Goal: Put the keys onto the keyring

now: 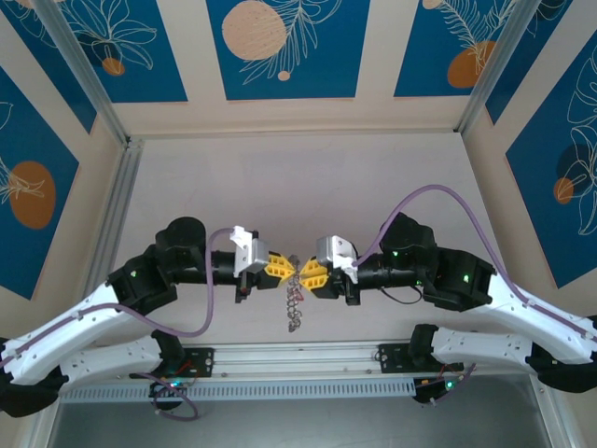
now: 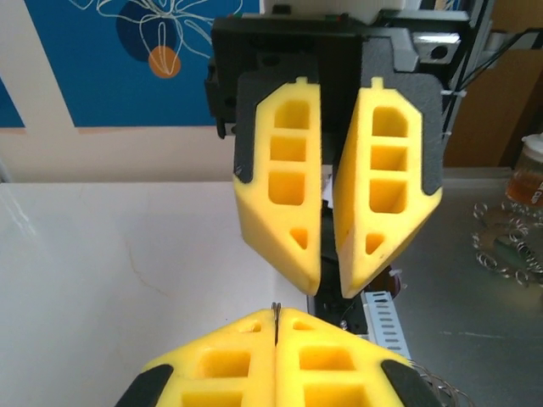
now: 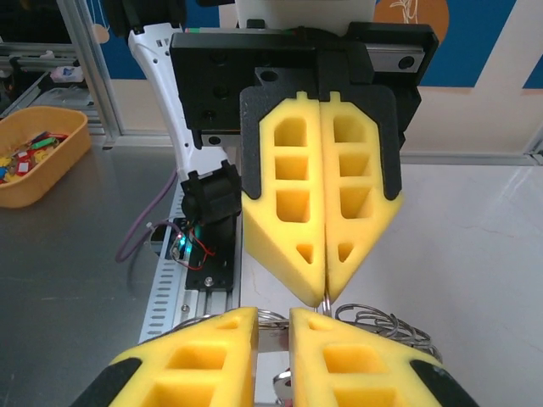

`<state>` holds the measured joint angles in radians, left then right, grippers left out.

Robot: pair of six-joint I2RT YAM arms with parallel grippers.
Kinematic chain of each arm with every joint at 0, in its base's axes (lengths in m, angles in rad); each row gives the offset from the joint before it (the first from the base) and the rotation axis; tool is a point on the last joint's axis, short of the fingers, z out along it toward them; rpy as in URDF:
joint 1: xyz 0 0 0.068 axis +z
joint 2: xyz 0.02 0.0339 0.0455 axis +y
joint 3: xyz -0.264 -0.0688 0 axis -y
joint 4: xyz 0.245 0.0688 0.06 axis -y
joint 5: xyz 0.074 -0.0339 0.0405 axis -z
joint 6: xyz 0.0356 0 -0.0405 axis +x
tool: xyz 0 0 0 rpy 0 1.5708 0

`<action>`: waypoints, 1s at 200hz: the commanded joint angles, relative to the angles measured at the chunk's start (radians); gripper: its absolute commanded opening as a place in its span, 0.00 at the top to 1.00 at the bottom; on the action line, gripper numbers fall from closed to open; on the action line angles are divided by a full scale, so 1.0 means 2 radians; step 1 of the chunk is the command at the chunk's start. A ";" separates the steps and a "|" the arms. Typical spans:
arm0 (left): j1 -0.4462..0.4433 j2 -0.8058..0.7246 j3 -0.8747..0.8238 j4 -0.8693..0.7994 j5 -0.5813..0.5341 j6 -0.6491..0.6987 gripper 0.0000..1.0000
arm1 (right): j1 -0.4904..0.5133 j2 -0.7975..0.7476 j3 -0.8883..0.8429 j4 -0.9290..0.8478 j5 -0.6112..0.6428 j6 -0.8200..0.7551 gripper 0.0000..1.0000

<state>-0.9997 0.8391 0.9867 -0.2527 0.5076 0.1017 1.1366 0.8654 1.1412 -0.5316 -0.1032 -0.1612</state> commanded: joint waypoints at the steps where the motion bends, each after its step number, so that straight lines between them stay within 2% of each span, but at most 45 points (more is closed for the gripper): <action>1: 0.001 -0.016 -0.014 0.084 0.037 -0.020 1.00 | -0.003 -0.002 -0.008 0.007 -0.015 -0.002 0.82; 131: 0.002 -0.035 -0.087 0.263 0.092 -0.079 1.00 | -0.016 -0.008 -0.019 0.029 -0.031 0.004 0.82; 200: 0.004 -0.040 -0.078 0.225 0.059 -0.053 1.00 | -0.017 -0.059 -0.046 0.048 0.007 0.018 0.72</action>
<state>-0.9970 0.7860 0.8093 0.1497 0.6281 -0.0242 1.1095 0.7853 1.0702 -0.4690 -0.1478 -0.1490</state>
